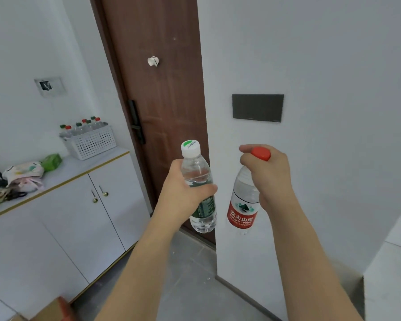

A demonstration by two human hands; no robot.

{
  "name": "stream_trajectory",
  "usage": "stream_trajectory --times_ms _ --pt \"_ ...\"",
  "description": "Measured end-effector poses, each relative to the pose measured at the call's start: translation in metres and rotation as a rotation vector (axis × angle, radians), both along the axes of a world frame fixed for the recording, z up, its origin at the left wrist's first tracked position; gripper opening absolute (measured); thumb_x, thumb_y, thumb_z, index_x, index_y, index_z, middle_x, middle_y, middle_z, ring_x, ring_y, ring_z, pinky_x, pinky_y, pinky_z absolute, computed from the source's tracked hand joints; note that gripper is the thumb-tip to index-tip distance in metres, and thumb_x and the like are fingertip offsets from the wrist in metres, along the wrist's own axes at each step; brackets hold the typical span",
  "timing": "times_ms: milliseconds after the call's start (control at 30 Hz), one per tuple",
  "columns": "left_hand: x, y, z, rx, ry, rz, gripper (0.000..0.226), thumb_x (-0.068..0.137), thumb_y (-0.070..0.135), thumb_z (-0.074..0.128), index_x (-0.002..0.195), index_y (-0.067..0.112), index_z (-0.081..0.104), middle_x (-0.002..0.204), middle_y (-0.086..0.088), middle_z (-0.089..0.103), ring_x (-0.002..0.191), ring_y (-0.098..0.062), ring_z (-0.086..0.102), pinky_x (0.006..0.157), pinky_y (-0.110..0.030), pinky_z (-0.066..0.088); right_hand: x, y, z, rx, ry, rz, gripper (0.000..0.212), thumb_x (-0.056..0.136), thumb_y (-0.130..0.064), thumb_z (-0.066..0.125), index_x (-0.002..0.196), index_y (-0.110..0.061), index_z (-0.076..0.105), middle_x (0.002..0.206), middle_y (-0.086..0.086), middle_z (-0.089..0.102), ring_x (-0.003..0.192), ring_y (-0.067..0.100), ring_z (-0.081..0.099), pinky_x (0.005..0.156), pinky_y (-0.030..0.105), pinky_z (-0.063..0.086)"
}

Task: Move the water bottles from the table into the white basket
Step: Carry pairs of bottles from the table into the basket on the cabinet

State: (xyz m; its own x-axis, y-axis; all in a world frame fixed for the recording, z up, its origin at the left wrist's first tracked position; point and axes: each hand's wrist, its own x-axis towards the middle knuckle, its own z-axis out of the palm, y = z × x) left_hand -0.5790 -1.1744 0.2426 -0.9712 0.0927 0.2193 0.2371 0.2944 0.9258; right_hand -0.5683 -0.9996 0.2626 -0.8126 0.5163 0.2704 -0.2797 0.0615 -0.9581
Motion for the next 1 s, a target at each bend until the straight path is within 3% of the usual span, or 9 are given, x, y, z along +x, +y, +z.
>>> stream_trajectory --times_ms 167,333,433,633,800,1000 --pt "-0.051 -0.072 0.015 0.042 0.007 -0.007 0.07 0.052 0.038 0.084 0.114 0.036 0.049 0.105 0.01 0.067 0.101 -0.014 0.067 0.091 -0.047 0.056 -0.057 -0.074 0.013 0.009 -0.005 -0.035 0.016 0.074 -0.019 0.068 0.076 -0.034 0.073 0.074 -0.025 0.067 0.077 0.001 0.061 0.059 0.017 0.041" --pt "-0.099 -0.149 0.02 0.079 -0.001 0.021 0.076 0.044 0.044 0.081 0.114 0.034 0.052 0.105 0.006 0.069 0.1 -0.016 0.069 0.092 -0.049 0.056 -0.106 -0.145 0.016 -0.012 0.017 -0.03 0.015 0.075 -0.019 0.069 0.076 -0.034 0.073 0.077 -0.026 0.068 0.077 0.003 0.062 0.059 0.017 0.043" --pt "-0.123 -0.184 0.017 0.119 -0.005 0.064 0.07 0.044 0.043 0.081 0.107 0.04 0.052 0.103 0.008 0.069 0.099 -0.013 0.068 0.091 -0.046 0.056 -0.133 -0.176 0.016 -0.024 0.011 0.0 0.014 0.074 -0.017 0.069 0.077 -0.03 0.074 0.079 -0.021 0.07 0.075 -0.001 0.064 0.054 0.013 0.044" --pt "-0.179 -0.226 0.008 0.172 -0.017 0.095 0.07 0.044 0.042 0.082 0.108 0.037 0.053 0.102 0.009 0.069 0.098 -0.013 0.069 0.086 -0.04 0.057 -0.201 -0.219 0.01 0.028 -0.002 0.012 0.013 0.076 -0.023 0.07 0.087 -0.03 0.073 0.083 -0.017 0.07 0.083 0.006 0.063 0.066 0.024 0.048" --pt "-0.242 -0.248 0.001 0.174 -0.026 0.107 0.061 0.053 0.031 0.085 0.106 0.035 0.055 0.095 0.01 0.07 0.091 -0.009 0.07 0.081 -0.036 0.056 -0.276 -0.24 0.004 0.043 -0.017 0.035 0.011 0.078 -0.022 0.071 0.084 -0.032 0.072 0.079 -0.02 0.069 0.077 0.001 0.064 0.061 0.018 0.045" --pt "-0.349 -0.258 0.013 0.13 0.026 0.151 0.067 0.055 0.028 0.086 0.114 0.03 0.053 0.106 0.005 0.069 0.1 -0.017 0.068 0.089 -0.044 0.055 -0.387 -0.252 0.012 0.043 0.046 0.042 0.01 0.078 -0.024 0.07 0.08 -0.034 0.072 0.079 -0.021 0.069 0.077 0.0 0.064 0.06 0.016 0.045"
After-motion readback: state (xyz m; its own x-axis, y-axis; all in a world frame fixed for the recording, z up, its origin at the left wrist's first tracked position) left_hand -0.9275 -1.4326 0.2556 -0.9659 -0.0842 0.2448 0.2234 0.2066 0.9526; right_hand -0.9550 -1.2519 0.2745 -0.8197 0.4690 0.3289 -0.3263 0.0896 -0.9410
